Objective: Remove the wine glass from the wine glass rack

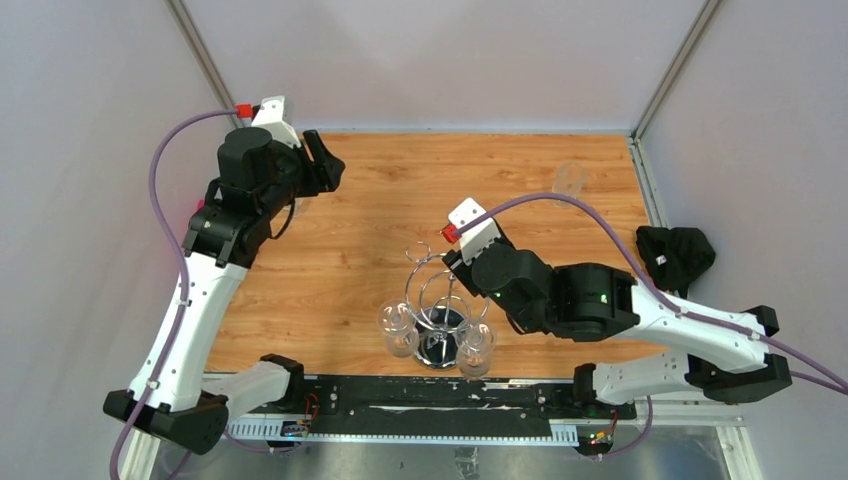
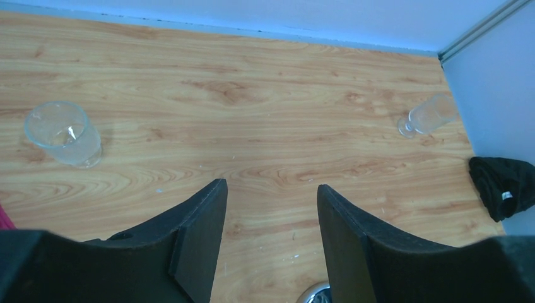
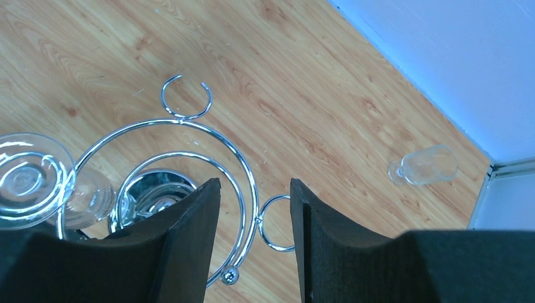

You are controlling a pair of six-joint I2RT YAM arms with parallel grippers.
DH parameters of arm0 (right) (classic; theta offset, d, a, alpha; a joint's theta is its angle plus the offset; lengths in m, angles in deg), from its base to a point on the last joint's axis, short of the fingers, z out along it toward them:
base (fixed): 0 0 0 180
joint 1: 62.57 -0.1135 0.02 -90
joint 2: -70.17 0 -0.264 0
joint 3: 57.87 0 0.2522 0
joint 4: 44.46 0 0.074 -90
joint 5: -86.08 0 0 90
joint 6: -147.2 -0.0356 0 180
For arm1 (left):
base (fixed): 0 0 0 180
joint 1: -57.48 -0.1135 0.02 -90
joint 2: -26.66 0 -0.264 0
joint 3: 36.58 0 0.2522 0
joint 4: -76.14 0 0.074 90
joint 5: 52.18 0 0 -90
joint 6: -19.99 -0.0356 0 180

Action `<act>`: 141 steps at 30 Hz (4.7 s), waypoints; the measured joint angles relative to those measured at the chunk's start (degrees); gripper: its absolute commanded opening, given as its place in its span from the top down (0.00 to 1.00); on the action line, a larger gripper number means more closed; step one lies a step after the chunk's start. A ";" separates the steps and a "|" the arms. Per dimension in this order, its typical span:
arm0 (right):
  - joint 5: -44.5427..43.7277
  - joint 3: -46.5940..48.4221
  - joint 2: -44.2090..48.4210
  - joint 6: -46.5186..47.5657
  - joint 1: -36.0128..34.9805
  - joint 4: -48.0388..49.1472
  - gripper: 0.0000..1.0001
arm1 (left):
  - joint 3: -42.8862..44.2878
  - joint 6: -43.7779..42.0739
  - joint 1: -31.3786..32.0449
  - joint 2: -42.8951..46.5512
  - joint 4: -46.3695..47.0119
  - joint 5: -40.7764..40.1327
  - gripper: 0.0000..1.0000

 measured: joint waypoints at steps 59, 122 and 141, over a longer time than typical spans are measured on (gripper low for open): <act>11.28 -12.28 -1.49 -6.45 0.37 18.38 1.00 | -2.10 -0.50 0.00 5.66 -0.50 1.49 0.51; 24.09 6.82 -24.04 5.92 27.30 23.93 1.00 | 4.76 -3.54 0.00 -1.90 -0.35 0.07 0.51; 25.55 17.20 -33.33 7.65 31.32 23.21 1.00 | 4.50 -3.96 0.00 -0.79 -0.07 0.09 0.50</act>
